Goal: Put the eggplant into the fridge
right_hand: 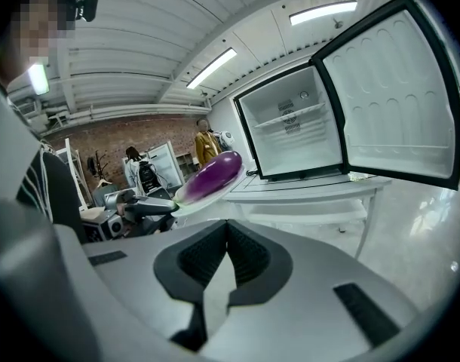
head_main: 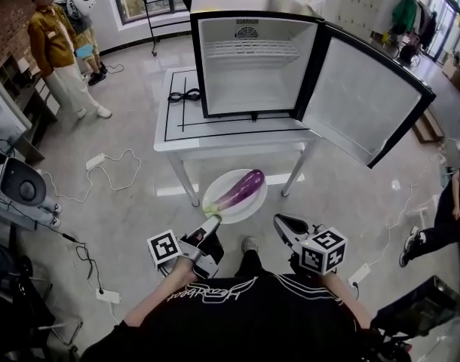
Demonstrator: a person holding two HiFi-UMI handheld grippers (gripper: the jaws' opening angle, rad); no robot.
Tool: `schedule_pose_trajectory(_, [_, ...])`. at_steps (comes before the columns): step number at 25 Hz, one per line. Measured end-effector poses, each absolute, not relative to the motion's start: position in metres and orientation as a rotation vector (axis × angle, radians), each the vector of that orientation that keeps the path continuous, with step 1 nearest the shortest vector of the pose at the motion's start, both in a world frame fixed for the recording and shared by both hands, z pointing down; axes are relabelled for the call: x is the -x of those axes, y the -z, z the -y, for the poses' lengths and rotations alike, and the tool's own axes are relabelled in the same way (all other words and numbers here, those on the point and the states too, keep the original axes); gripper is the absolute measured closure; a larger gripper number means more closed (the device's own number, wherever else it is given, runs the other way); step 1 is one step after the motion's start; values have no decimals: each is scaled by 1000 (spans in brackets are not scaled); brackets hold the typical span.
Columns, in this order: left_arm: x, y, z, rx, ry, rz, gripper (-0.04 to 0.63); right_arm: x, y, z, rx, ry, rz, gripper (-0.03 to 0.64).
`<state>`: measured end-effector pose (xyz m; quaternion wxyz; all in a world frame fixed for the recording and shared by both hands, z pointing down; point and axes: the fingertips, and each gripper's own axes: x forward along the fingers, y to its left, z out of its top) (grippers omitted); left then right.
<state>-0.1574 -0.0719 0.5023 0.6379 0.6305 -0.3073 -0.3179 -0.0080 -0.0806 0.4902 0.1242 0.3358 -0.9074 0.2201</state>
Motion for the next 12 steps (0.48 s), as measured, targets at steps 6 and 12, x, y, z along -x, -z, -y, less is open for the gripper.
schedule_pose_trajectory(6, [158,-508,105,-1432,719,752,574,5,-501,120,-965,-684,2665,611])
schedule_pose_trajectory(12, [144,-513,163,-1415,692,775,574,-12,-505,177,-984,-731,2669,611])
